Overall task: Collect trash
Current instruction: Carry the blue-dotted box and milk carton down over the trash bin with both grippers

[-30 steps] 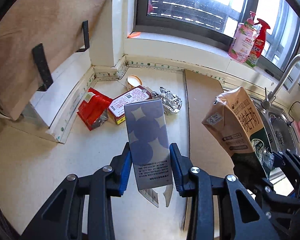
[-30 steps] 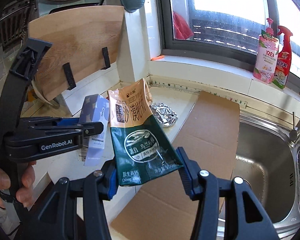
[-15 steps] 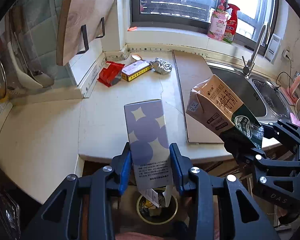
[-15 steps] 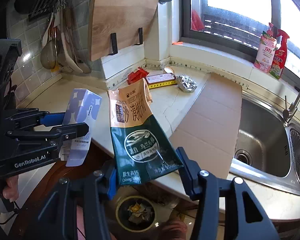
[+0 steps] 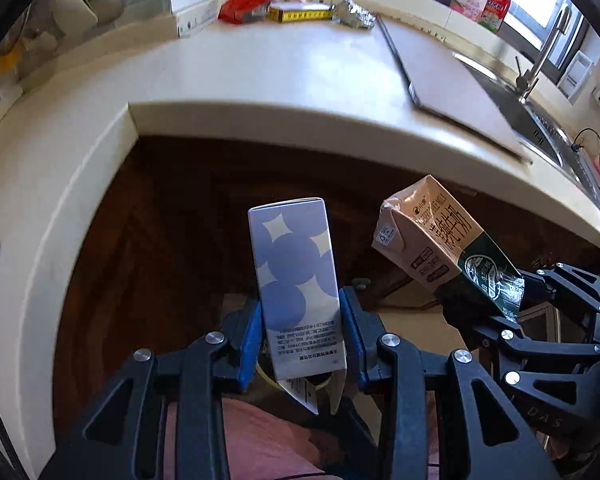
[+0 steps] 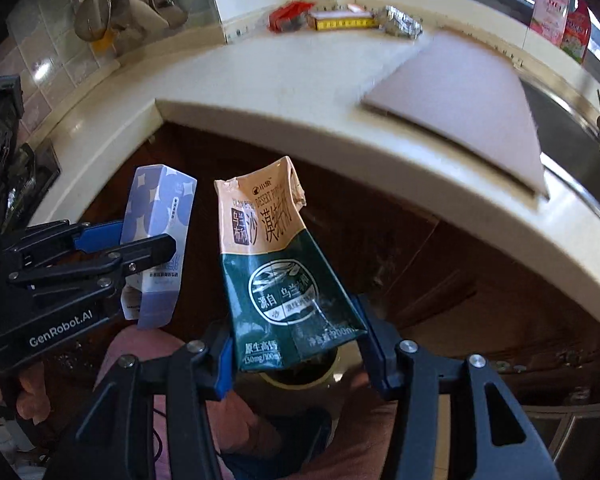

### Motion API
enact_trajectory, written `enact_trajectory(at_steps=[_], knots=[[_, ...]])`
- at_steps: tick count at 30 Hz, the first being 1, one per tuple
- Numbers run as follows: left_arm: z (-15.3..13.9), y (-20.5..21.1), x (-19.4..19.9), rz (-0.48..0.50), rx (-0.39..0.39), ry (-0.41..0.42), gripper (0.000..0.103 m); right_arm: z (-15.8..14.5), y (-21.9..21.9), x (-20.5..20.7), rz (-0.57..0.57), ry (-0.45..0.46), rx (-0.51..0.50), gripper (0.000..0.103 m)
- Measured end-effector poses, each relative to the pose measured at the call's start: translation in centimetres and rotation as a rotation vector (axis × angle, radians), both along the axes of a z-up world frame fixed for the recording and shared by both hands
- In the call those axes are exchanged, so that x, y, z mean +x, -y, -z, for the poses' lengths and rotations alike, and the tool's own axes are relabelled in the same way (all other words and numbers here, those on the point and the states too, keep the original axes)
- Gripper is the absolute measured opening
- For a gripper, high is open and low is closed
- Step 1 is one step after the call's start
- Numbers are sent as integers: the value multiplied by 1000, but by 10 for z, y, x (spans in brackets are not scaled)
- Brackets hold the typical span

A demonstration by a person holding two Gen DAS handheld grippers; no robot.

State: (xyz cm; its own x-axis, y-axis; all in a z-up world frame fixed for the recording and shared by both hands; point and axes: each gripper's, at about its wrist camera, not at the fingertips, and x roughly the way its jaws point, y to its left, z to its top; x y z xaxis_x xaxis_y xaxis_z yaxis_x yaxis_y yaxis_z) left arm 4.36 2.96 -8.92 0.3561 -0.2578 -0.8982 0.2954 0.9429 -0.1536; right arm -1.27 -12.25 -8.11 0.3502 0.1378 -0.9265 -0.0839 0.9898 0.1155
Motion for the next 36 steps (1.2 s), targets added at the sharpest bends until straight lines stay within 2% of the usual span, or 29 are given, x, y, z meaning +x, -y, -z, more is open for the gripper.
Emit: enact_trajectory(at_steps=[4, 8, 16, 27, 29, 36], knots=[[50, 3, -7, -7, 29, -75, 35, 61, -2, -5, 2, -112, -11, 52], [93, 9, -10, -12, 62, -120, 35, 107, 2, -5, 8, -194, 3, 52], [156, 18, -4, -17, 73, -199, 35, 158, 0, -2, -3, -249, -27, 52], [209, 26, 9, -27, 70, -283, 35, 197, -5, 15, 0, -319, -19, 52], [216, 19, 21, -27, 70, -297, 35, 198, -7, 12, -3, -330, -19, 52], [234, 22, 25, -43, 66, -341, 35, 207, -6, 17, -9, -360, -11, 52]])
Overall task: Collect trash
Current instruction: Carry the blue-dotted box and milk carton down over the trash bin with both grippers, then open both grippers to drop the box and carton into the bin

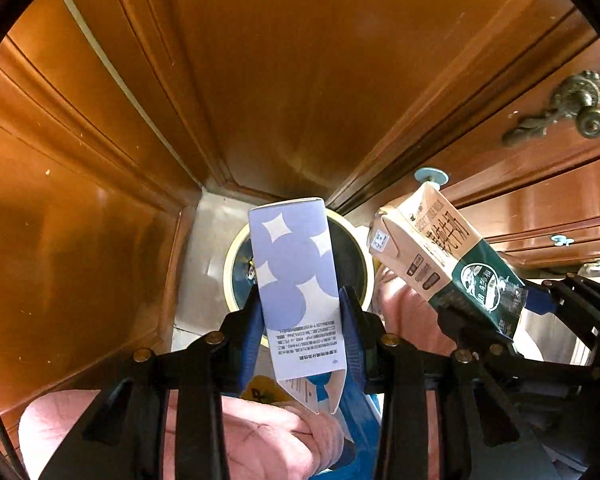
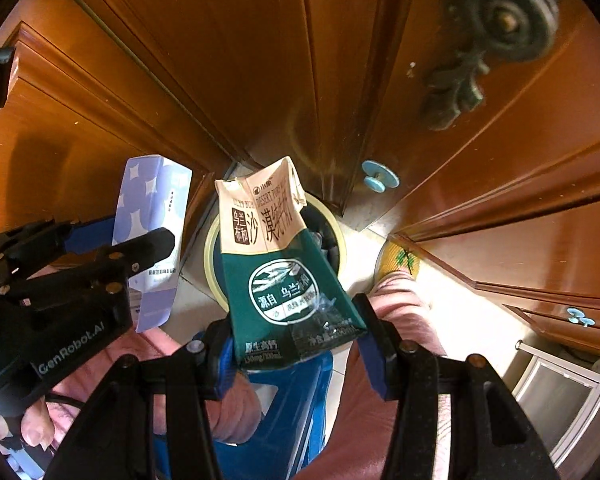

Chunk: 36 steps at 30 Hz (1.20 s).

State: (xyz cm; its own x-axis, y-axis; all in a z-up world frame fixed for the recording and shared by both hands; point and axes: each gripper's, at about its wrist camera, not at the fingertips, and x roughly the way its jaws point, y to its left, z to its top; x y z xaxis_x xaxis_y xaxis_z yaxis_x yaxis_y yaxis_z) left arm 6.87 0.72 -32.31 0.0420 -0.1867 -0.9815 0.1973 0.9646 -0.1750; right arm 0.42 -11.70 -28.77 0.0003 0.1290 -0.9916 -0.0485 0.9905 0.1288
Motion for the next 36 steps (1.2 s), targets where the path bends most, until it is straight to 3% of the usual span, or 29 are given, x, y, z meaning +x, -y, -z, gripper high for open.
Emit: enact_trajectory(at_steps=[18, 27, 36], knots=[[5, 1, -12, -26, -17, -54, 37, 8, 3, 15, 2, -37, 42, 53], [5, -3, -11, -33, 8, -49, 54, 9, 11, 18, 60, -70, 56, 53], [-4, -8, -8, -35, 31, -31, 55, 4, 9, 19, 65, -65, 79, 53]])
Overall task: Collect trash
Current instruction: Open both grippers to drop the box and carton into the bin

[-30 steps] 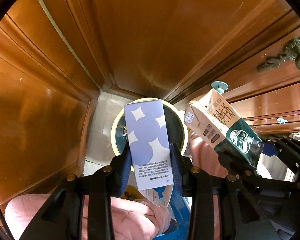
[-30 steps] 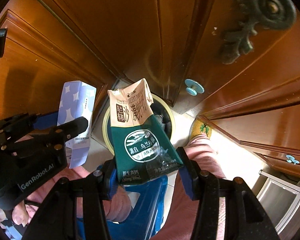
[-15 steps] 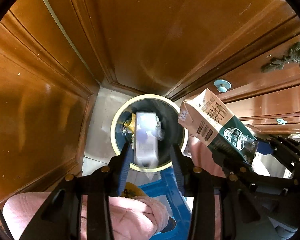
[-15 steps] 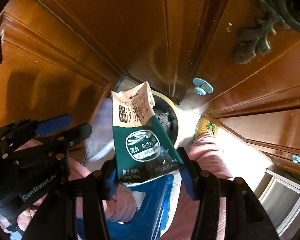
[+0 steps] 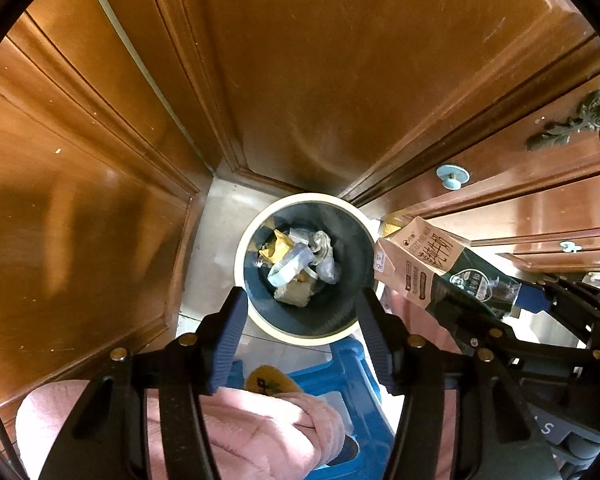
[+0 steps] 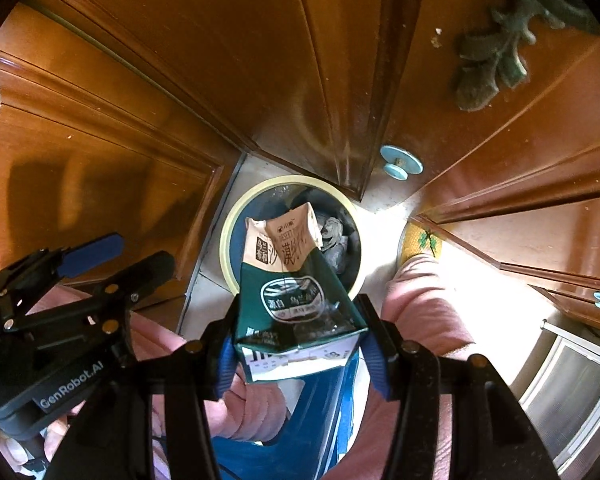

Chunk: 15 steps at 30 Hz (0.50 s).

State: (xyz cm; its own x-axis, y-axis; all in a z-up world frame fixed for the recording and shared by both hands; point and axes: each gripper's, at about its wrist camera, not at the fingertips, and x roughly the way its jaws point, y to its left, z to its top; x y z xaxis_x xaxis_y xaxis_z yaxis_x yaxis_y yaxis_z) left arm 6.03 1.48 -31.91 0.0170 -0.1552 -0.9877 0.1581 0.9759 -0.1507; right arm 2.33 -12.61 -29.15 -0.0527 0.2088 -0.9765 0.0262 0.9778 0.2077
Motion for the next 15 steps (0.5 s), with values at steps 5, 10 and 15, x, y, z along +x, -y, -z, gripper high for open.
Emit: enact_trajectory(at_steps=[5, 10, 15], knots=[[-13, -2, 0, -2, 17, 17, 57, -7, 2, 1, -1, 13, 19, 54], [-28, -7, 0, -5, 18, 40, 61, -17, 2, 2, 10, 37, 23, 54], [-50, -10, -1, 4, 2, 72, 66, -33, 1, 2, 22, 57, 27, 54]])
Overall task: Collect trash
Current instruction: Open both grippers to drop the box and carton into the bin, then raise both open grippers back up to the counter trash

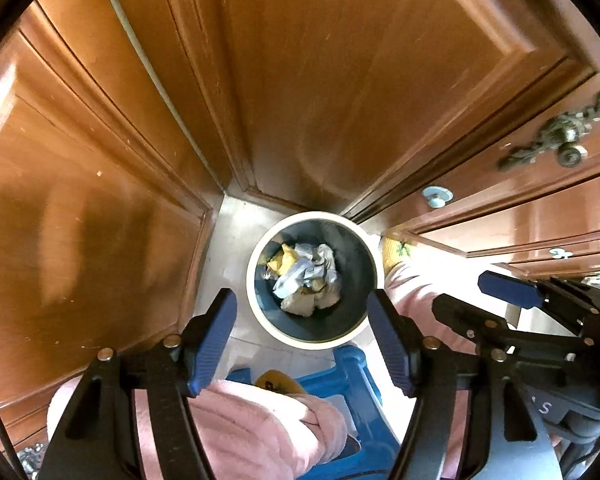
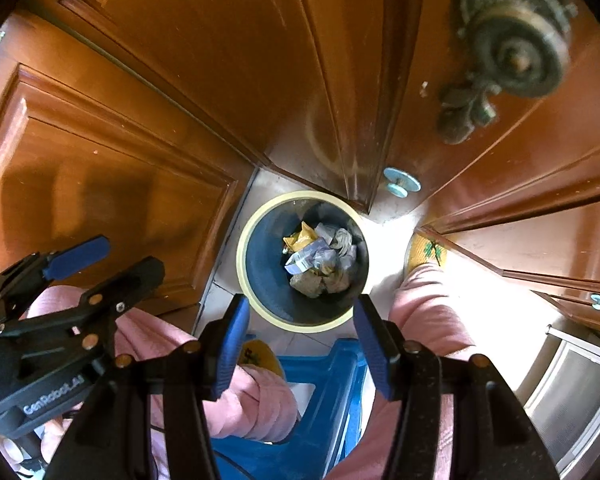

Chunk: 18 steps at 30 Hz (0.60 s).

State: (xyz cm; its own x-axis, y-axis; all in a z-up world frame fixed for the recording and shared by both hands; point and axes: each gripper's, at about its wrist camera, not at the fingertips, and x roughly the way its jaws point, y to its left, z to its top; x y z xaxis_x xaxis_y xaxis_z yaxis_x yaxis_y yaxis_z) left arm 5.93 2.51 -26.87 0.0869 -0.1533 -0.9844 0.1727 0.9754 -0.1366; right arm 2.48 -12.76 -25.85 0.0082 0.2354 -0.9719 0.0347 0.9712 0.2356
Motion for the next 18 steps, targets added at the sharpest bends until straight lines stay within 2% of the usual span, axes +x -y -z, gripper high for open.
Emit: enact_trajectory(at_steps=[5, 13, 18], knots=[[-38, 4, -5, 18, -6, 61, 66, -34, 1, -2, -6, 62, -1, 54], [-121, -2, -12, 51, -52, 193, 67, -119, 1, -12, -17, 223, -17, 54], [-175, -5, -8, 94, -59, 282, 67, -168, 5, -13, -10, 301, 18, 54]])
